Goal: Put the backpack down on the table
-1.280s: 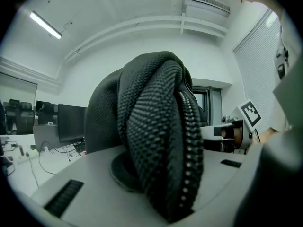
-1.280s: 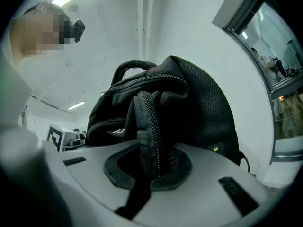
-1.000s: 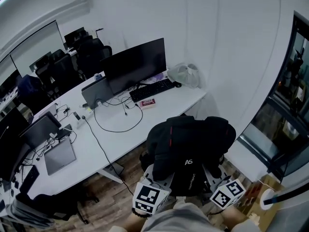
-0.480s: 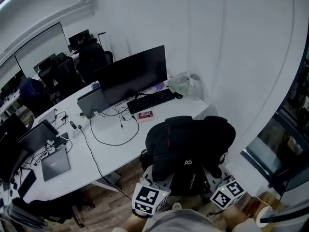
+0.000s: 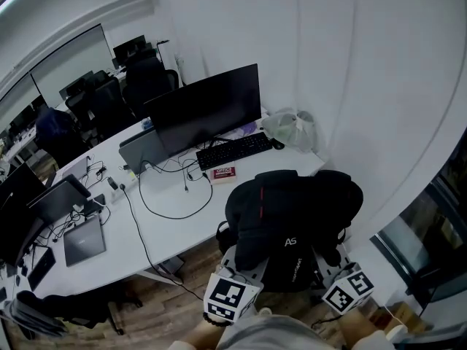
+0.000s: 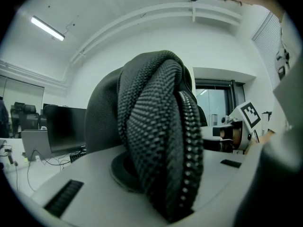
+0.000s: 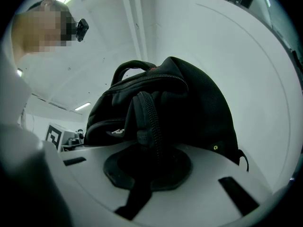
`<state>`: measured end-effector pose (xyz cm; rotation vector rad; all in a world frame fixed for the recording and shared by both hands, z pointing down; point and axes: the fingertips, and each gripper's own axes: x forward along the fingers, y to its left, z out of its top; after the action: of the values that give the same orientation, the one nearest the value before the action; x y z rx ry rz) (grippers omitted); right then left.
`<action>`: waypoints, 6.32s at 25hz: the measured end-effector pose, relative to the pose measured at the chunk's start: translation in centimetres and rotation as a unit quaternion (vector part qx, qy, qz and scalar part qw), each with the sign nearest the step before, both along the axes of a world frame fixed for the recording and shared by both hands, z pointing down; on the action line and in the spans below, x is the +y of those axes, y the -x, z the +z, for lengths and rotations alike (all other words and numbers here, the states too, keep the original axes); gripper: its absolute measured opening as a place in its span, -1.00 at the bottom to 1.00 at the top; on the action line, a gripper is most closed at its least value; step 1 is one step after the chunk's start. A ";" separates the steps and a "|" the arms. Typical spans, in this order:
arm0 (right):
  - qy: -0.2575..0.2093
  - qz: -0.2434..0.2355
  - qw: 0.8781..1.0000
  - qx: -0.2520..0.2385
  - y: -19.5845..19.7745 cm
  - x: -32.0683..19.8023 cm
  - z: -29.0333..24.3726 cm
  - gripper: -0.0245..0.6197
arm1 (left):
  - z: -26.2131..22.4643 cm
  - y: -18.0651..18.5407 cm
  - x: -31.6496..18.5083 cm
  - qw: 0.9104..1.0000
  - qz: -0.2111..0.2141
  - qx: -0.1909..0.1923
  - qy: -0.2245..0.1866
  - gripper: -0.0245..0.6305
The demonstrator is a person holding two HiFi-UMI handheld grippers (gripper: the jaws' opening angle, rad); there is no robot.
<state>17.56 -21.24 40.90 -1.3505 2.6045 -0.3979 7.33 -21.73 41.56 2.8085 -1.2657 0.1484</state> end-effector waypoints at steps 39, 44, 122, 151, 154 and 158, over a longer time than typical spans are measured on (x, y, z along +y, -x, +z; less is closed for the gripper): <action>0.016 -0.021 1.000 0.012 13.7 -32.2 1.1 -0.85 | 0.8 13.7 -32.1 1.000 -0.024 0.010 -0.008 -0.75; 0.019 -0.026 0.999 0.016 14.1 -36.3 1.3 -0.85 | 1.2 14.0 -36.0 0.999 -0.035 0.013 0.002 -0.75; -0.088 0.095 0.986 0.108 10.3 -45.5 10.2 -0.38 | 11.1 9.6 -44.5 0.993 -0.002 -0.083 -0.086 -0.16; -0.082 0.159 0.974 0.142 8.8 -35.4 11.6 -0.37 | 14.5 14.9 -33.9 0.990 -0.023 -0.116 -0.073 0.03; -0.086 0.164 0.972 0.146 8.3 -34.2 11.7 -0.37 | 14.9 15.7 -32.8 0.990 -0.038 -0.112 -0.070 0.03; -0.093 0.166 0.969 0.158 7.6 -31.7 11.8 -0.37 | 15.9 16.7 -30.7 0.986 -0.057 -0.139 -0.069 0.03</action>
<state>9.99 -52.90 52.72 -1.8647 2.4919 0.1195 -9.42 -52.38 57.45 2.8975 -1.5466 0.4804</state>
